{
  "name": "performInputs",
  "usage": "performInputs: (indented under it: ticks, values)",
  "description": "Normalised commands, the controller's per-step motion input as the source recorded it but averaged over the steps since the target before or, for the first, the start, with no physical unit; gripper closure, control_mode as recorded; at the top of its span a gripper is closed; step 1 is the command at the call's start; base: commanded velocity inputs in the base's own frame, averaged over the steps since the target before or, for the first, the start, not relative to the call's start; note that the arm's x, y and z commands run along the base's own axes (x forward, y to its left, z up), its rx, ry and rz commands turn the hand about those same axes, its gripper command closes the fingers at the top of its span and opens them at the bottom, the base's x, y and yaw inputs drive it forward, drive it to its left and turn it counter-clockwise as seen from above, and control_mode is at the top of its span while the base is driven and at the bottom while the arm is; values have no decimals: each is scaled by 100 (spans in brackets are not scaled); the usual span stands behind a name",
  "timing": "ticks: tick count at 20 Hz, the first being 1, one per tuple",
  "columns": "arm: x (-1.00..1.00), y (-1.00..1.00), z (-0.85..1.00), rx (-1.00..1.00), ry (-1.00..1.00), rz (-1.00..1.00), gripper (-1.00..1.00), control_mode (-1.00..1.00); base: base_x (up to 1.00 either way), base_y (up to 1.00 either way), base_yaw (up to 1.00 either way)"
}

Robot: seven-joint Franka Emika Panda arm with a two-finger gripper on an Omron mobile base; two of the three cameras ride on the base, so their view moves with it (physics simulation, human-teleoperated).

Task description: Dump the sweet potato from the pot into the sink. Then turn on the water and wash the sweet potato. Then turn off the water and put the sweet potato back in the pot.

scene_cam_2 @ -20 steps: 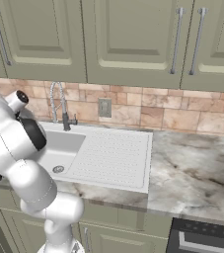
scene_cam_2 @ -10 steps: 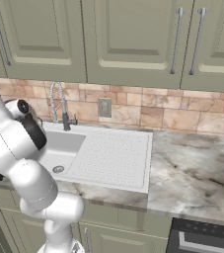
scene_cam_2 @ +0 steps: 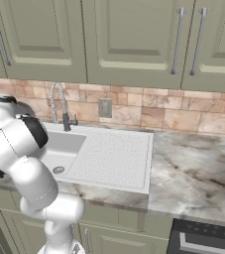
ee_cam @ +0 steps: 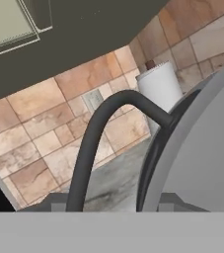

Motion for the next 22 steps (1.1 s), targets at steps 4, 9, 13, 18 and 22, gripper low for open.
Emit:
performInputs:
  ticks: [4, 9, 13, 18, 22]
  values:
    - [9, -14, -12, 11, -2, 0, 100, -100, 0, 0, 0]
    - [30, -20, -6, 9, -2, 0, 100, -100, 0, 0, 0]
    - [34, -22, 0, 6, -3, -1, 100, -100, 0, 0, 0]
    - [31, -22, 0, 5, -3, -2, 100, -100, 0, 0, 0]
    - [28, -19, 0, 4, -1, -3, 100, -100, 0, 0, 0]
